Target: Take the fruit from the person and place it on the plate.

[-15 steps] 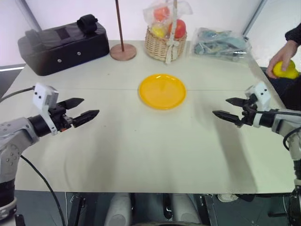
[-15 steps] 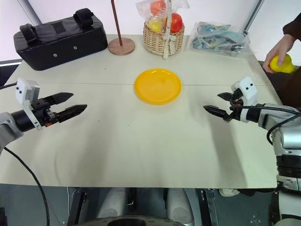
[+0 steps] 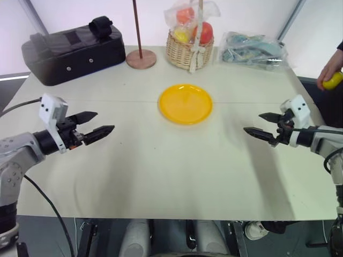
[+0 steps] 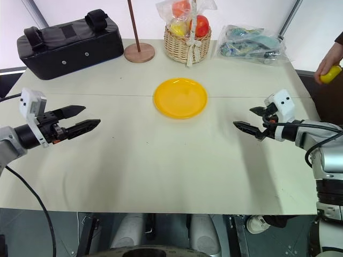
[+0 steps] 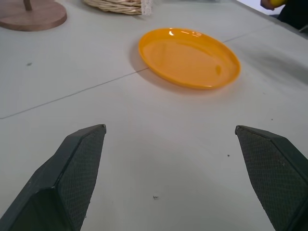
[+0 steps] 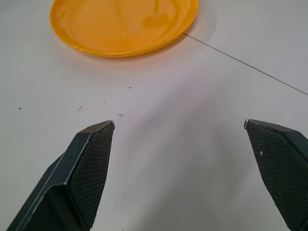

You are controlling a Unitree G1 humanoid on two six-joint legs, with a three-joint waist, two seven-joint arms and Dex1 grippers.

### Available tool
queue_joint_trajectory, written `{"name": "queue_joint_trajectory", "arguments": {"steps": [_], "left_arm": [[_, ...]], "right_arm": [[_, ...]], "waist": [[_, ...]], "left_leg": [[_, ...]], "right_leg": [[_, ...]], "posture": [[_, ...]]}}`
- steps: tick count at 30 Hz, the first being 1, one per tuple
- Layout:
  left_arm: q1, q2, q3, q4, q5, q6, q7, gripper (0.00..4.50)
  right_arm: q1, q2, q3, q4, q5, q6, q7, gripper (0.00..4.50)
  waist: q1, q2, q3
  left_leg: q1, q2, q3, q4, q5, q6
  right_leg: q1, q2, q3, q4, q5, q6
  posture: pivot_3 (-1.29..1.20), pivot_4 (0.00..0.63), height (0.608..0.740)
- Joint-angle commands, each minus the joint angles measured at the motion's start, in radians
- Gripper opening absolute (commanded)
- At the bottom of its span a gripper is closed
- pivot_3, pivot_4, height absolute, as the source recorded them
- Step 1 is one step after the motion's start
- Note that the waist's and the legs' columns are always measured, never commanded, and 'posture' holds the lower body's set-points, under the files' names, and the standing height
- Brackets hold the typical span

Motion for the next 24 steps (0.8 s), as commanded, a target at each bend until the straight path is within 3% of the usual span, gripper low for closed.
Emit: {"name": "queue_joint_trajectory", "arguments": {"steps": [1,24], "left_arm": [[-0.017,0.018,0.005,-0.010,0.004,-0.020,-0.009,4.50],[-0.033,0.020,-0.006,-0.007,0.022,-0.026,-0.013,4.50]], "right_arm": [[0.004,-0.003,-0.025,-0.041,0.010,-0.011,-0.005,4.42],[-0.014,0.008,-0.006,-0.024,0.005,-0.019,-0.008,4.42]], "waist": [[0.000,0.000,0.000],[0.000,0.000,0.000]], "left_leg": [[0.000,0.000,0.000,0.000,0.000,0.000],[0.000,0.000,0.000,0.000,0.000,0.000]], "right_leg": [[0.000,0.000,0.000,0.000,0.000,0.000],[0.000,0.000,0.000,0.000,0.000,0.000]], "posture": [[0.00,0.150,0.740],[0.00,0.150,0.740]]}}
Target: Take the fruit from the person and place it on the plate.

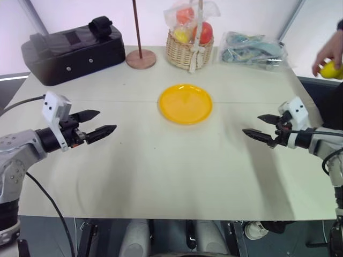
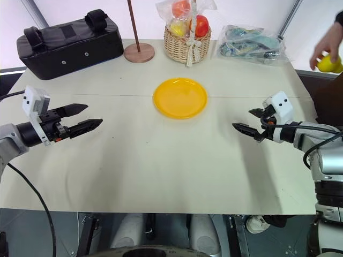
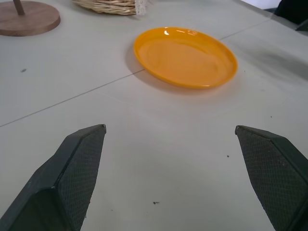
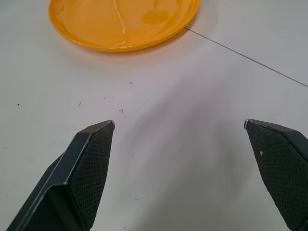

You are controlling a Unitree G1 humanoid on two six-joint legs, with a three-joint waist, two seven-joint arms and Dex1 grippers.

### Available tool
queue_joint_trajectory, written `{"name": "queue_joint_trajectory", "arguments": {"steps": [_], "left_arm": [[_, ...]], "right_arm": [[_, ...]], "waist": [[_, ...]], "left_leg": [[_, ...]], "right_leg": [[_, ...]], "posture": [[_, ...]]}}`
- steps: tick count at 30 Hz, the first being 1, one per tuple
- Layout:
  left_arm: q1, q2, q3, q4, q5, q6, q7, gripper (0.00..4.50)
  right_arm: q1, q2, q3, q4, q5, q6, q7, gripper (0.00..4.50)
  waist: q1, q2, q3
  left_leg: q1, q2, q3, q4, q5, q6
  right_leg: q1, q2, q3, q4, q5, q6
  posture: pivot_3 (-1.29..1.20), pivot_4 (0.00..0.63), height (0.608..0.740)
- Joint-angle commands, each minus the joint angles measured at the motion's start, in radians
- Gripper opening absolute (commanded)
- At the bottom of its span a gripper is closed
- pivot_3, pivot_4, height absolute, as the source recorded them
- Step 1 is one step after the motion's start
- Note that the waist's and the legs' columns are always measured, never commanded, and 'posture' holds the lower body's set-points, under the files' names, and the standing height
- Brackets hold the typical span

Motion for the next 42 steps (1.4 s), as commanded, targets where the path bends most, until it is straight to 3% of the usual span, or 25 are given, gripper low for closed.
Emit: {"name": "queue_joint_trajectory", "arguments": {"steps": [1,19,27,42], "left_arm": [[-0.014,0.016,0.011,-0.013,0.002,-0.014,-0.001,4.50],[-0.048,-0.034,-0.015,0.019,0.042,-0.037,0.038,4.50],[-0.049,-0.098,-0.026,0.025,0.046,-0.047,0.087,4.50],[-0.331,-0.356,-0.191,0.088,0.052,-0.091,0.160,4.50]], "right_arm": [[-0.020,0.002,-0.013,-0.024,0.007,-0.018,-0.001,4.42],[-0.045,0.027,-0.004,-0.039,0.009,-0.020,-0.018,4.42],[-0.172,0.031,-0.142,-0.257,0.394,0.242,0.043,4.42],[-0.182,0.045,-0.079,-0.280,0.359,0.203,-0.025,4.42]], "waist": [[0.000,0.000,0.000],[0.000,0.000,0.000],[0.000,0.000,0.000],[0.023,-0.001,-0.001]], "left_leg": [[0.000,0.000,0.000,0.000,0.000,0.000],[0.000,0.000,0.000,0.000,0.000,0.000],[0.001,0.001,-0.001,0.000,0.000,0.000],[0.001,-0.001,-0.003,0.003,0.000,0.000]], "right_leg": [[0.000,0.000,0.000,0.000,0.000,0.000],[0.000,0.000,0.000,0.000,0.000,0.000],[0.001,0.001,0.000,0.000,0.000,0.000],[0.006,0.000,-0.002,-0.002,0.000,0.000]], "posture": [[0.00,0.150,0.740],[0.00,0.150,0.740],[0.00,0.150,0.740],[0.00,0.150,0.740]]}}
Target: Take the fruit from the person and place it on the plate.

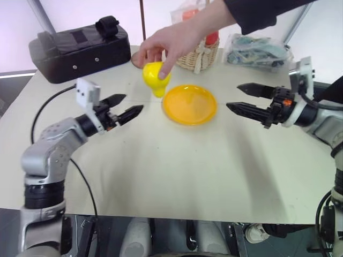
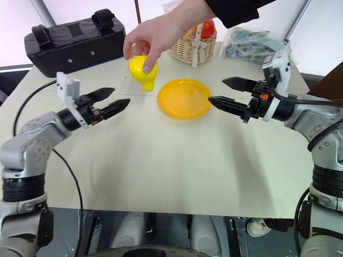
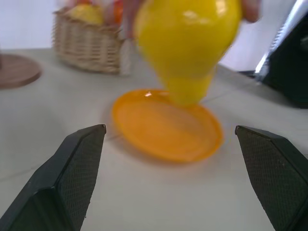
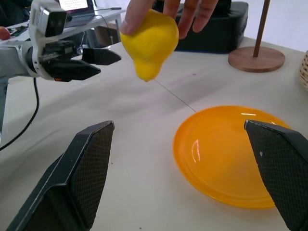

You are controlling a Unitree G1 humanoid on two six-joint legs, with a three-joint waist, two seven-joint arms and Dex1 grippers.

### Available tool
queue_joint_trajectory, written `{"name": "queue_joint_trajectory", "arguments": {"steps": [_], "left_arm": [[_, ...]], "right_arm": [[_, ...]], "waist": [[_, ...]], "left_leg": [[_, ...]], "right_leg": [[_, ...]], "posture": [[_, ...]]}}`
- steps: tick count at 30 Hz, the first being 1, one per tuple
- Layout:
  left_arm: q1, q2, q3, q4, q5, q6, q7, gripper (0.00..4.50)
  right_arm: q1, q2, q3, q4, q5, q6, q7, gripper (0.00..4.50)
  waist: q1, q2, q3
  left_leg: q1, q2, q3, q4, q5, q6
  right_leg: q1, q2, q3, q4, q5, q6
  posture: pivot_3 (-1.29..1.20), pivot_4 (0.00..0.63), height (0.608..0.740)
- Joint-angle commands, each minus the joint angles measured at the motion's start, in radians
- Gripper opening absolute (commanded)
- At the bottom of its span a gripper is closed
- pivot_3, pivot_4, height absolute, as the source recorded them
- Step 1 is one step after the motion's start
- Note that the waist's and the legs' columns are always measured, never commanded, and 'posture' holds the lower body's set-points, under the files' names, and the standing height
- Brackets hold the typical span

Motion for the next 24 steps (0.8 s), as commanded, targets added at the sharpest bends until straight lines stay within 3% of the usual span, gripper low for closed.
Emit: {"name": "queue_joint_trajectory", "arguments": {"steps": [1,21,24], "left_arm": [[-0.080,-0.035,-0.022,0.048,0.021,-0.049,0.014,4.50],[-0.206,-0.150,-0.098,0.309,0.146,-0.216,-0.038,4.50],[-0.211,-0.160,-0.096,0.319,0.153,-0.239,-0.045,3.63]], "right_arm": [[0.011,-0.002,-0.008,-0.021,-0.012,-0.031,-0.011,4.42],[0.036,0.011,-0.007,-0.031,-0.019,-0.060,-0.060,4.42],[0.040,0.010,-0.008,-0.030,-0.021,-0.062,-0.065,4.50]], "waist": [[0.000,0.000,0.000],[-0.001,0.000,0.000],[-0.001,0.000,0.000]], "left_leg": [[0.000,0.000,0.000,0.000,0.000,0.000],[0.000,0.000,-0.001,0.000,0.000,0.000],[0.000,0.000,-0.001,0.000,0.000,0.000]], "right_leg": [[0.000,0.000,0.000,0.000,0.000,0.000],[0.000,0.001,0.000,0.000,0.000,0.000],[0.000,0.001,0.000,0.000,0.000,0.000]], "posture": [[0.00,0.150,0.740],[0.00,0.150,0.740],[0.00,0.150,0.740]]}}
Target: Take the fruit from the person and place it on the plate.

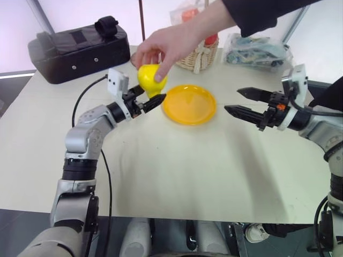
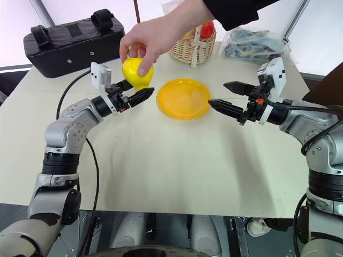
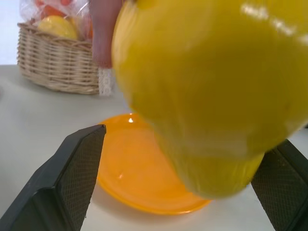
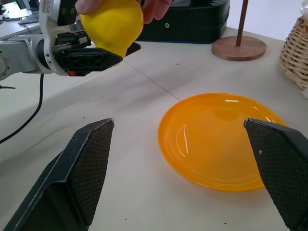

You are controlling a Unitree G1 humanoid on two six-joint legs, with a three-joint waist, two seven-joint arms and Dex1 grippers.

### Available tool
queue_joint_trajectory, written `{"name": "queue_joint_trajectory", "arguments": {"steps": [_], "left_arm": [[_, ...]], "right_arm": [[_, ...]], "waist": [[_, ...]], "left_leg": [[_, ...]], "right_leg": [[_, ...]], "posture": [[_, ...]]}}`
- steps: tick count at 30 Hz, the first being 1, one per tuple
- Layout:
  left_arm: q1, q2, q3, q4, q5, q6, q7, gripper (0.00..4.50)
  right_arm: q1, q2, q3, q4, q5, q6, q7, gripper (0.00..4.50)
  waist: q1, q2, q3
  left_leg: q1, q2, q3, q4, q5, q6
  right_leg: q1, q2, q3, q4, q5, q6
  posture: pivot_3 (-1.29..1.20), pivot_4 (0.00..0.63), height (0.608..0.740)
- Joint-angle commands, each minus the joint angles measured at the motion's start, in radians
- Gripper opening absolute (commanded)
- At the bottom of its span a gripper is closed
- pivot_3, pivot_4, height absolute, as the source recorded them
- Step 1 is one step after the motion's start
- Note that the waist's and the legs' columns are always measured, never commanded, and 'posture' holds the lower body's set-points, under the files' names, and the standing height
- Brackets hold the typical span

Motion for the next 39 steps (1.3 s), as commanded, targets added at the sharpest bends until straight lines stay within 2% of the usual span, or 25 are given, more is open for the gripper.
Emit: {"name": "queue_joint_trajectory", "arguments": {"steps": [1,3,5,12,17,21,24,34,39], "left_arm": [[-0.025,-0.007,0.004,-0.009,0.002,-0.035,-0.015,3.13],[-0.025,-0.007,0.004,-0.009,0.001,-0.036,-0.023,2.09],[-0.025,-0.008,0.006,-0.009,0.001,-0.038,-0.026,1.37],[-0.038,-0.014,-0.016,0.043,0.062,-0.064,0.004,1.34],[-0.143,-0.092,-0.058,0.312,0.167,-0.183,0.036,1.34],[-0.292,-0.142,-0.081,0.612,0.244,-0.285,0.031,1.34],[-0.375,-0.163,-0.081,0.759,0.279,-0.343,0.018,1.34],[-0.523,-0.194,-0.134,1.030,0.425,-0.431,-0.037,1.34],[-0.559,-0.210,-0.110,1.079,0.439,-0.455,-0.020,3.79]], "right_arm": [[-0.001,-0.004,-0.022,-0.027,-0.002,-0.023,-0.006,4.50],[-0.001,-0.003,-0.022,-0.025,-0.003,-0.023,-0.009,4.50],[0.000,-0.003,-0.022,-0.024,-0.004,-0.024,-0.010,4.50],[-0.004,-0.001,-0.020,-0.016,-0.007,-0.027,-0.014,4.50],[0.014,0.012,-0.010,-0.021,-0.014,-0.032,-0.023,4.50],[0.053,0.006,-0.002,-0.058,-0.022,-0.031,-0.031,4.50],[0.086,-0.008,-0.006,-0.077,-0.041,-0.035,-0.037,4.50],[0.183,0.000,-0.014,-0.130,-0.095,-0.058,-0.090,4.50],[0.197,0.019,-0.011,-0.148,-0.097,-0.056,-0.109,4.50]], "waist": [[0.000,0.000,0.000],[0.000,0.000,0.000],[0.000,0.000,0.000],[0.000,0.000,0.000],[0.005,0.000,0.000],[0.002,0.000,0.000],[0.000,0.000,0.000],[0.000,0.000,0.000],[0.001,-0.001,0.000]], "left_leg": [[0.000,0.000,0.000,0.000,0.000,0.000],[0.000,0.000,0.000,0.000,0.000,0.000],[0.000,0.000,0.000,0.000,0.000,0.000],[0.000,0.000,0.000,0.000,0.000,0.000],[0.000,0.000,-0.001,0.002,0.000,0.001],[-0.001,0.000,-0.001,0.005,-0.002,0.003],[-0.001,0.000,-0.001,0.004,-0.002,0.004],[-0.001,0.000,-0.001,0.004,-0.002,0.004],[-0.002,0.000,-0.001,0.005,-0.002,0.004]], "right_leg": [[0.000,0.000,0.000,0.000,0.000,0.000],[0.000,0.000,0.000,0.000,0.000,0.000],[0.000,0.000,0.000,0.000,0.000,0.000],[0.000,0.000,0.000,0.000,0.000,0.000],[0.002,0.000,-0.002,-0.001,0.000,0.000],[0.002,0.000,-0.002,-0.001,0.000,0.000],[0.002,0.000,-0.002,-0.001,0.000,0.001],[0.001,0.001,-0.002,-0.001,0.000,0.001],[0.002,0.000,-0.002,-0.001,0.000,0.001]], "posture": [[0.00,0.150,0.740],[0.00,0.150,0.740],[0.00,0.150,0.740],[0.00,0.150,0.740],[0.00,0.150,0.740],[0.00,0.150,0.740],[0.00,0.150,0.740],[0.00,0.150,0.740],[0.00,0.150,0.740]]}}
